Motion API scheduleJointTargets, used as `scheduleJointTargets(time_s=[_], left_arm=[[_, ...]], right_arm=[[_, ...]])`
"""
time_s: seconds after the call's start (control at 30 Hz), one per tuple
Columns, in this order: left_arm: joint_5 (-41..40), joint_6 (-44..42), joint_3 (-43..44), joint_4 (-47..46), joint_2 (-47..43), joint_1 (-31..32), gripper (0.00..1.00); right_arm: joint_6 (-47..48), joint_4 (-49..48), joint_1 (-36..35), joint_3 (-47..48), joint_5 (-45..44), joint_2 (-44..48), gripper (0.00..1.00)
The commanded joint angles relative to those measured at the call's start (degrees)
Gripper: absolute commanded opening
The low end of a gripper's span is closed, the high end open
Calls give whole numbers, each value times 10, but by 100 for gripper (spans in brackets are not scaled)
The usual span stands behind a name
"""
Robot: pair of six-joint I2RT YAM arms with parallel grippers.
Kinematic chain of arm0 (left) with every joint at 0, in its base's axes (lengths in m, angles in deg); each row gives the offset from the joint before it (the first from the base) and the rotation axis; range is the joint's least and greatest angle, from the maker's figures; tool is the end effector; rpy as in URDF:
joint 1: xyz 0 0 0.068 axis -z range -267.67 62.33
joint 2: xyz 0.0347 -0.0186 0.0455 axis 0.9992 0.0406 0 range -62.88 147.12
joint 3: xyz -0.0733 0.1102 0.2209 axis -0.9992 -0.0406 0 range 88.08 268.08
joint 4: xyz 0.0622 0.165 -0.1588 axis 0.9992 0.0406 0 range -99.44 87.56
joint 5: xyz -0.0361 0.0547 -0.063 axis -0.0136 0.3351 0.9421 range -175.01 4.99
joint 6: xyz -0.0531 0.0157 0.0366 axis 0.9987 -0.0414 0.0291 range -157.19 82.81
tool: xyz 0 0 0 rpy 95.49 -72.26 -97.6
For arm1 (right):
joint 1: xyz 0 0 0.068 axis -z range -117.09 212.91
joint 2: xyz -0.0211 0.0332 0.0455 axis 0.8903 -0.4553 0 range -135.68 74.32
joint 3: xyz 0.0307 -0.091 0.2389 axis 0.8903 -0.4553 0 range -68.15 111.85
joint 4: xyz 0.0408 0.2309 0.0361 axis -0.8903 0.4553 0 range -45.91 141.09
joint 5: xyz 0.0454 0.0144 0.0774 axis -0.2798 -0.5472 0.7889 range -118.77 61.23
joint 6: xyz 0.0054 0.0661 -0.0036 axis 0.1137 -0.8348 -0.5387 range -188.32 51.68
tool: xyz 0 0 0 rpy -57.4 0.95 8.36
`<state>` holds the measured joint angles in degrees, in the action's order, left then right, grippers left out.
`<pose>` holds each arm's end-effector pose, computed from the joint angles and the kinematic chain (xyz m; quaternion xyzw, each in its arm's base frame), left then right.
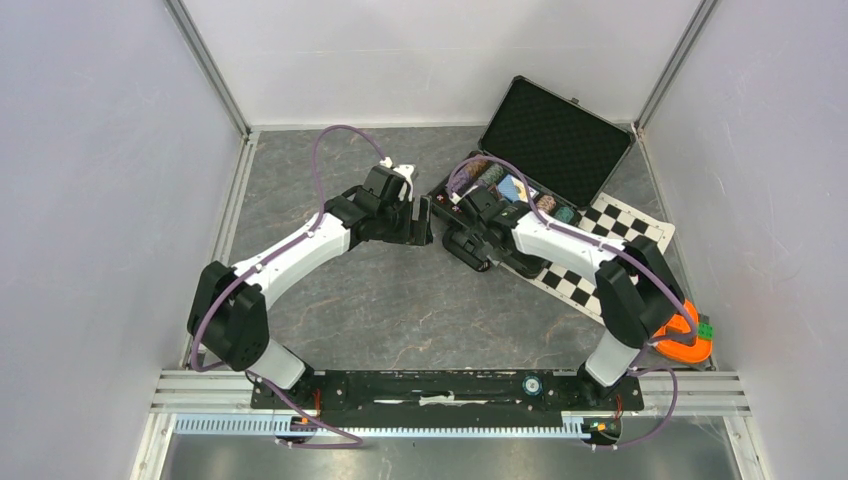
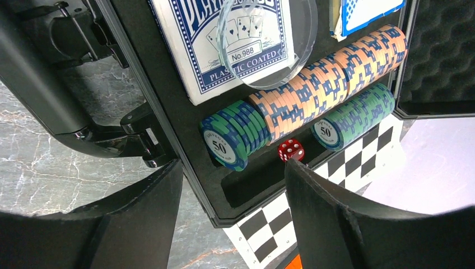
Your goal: Pack up texas hold em set
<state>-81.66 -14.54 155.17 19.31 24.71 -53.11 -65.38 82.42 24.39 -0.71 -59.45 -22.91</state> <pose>0.2605 -0.1831 0.2452 0.1074 0.9309 -0.1907 0.2924 0.2635 0.1755 0.1923 -0.2882 0.9033 -0.1914 0.2536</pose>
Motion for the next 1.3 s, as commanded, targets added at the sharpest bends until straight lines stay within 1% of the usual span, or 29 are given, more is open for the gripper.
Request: scheduleJointTargets(time_s=[0.0,0.07,0.13,0.2,0.3,0.5,1.03,1.27], left_arm=[[9,-21,-1,-4,-24,-2,90],[10,-19,0,-4,-23,-2,90],[10,-17,1,-4,-21,-2,90],[12,-17,1,-8,-21,-2,90],[13,-15,2,-9,-20,-2,90],[17,-13,-1,-10,-18,-2,90],[23,-9,-2,-10,-19,-2,90],[19,-13,0,-10,-21,-2,90]], right_arm=[[12,-27,13,27,10,9,73],[18,-26,13,26,51,24,73],[29,-40,13,14,111,46,75],[29,-48,14,11,128,61,78],[28,-29,17,27,121,55,78],[30,-11,20,46,75,34,78],[43,-26,43,44,17,-3,78],[47,-22,44,37,-38,-16,79]])
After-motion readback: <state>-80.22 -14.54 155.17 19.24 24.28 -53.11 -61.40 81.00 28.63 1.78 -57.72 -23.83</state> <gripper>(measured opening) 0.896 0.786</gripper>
